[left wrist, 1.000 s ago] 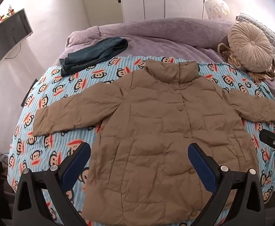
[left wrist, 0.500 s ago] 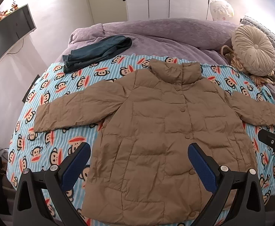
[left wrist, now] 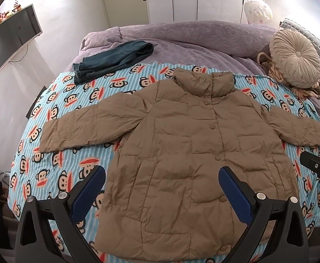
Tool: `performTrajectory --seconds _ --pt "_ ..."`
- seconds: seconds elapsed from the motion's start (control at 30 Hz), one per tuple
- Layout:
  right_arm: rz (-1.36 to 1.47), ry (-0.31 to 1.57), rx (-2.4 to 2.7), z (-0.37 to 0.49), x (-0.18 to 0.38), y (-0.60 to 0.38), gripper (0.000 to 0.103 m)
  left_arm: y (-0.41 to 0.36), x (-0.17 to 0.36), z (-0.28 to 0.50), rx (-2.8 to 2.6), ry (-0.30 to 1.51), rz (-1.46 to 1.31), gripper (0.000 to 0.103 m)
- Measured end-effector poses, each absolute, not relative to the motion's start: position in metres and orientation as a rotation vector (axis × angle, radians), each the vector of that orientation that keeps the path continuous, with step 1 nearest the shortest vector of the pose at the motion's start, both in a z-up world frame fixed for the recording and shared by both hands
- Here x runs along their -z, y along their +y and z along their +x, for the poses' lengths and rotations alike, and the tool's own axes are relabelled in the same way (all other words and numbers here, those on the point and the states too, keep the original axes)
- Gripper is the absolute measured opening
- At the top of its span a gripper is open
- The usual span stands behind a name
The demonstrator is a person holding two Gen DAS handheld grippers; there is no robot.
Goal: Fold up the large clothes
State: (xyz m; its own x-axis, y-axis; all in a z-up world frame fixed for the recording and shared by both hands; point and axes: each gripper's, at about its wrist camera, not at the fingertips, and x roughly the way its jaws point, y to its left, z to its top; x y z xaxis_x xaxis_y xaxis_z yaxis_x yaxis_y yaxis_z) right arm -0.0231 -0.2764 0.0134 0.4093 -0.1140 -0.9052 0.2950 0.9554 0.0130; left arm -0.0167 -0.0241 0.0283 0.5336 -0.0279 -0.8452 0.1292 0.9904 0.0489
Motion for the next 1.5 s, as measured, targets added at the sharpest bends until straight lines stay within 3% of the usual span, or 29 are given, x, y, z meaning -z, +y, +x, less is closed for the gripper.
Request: performTrajectory --seconds 1.5 --pt "0.181 1.125 0.259 -0.0211 -0.0142 -0.2774 0.103 -0.0248 -0.0264 -0.0143 0.093 1.012 0.096 0.103"
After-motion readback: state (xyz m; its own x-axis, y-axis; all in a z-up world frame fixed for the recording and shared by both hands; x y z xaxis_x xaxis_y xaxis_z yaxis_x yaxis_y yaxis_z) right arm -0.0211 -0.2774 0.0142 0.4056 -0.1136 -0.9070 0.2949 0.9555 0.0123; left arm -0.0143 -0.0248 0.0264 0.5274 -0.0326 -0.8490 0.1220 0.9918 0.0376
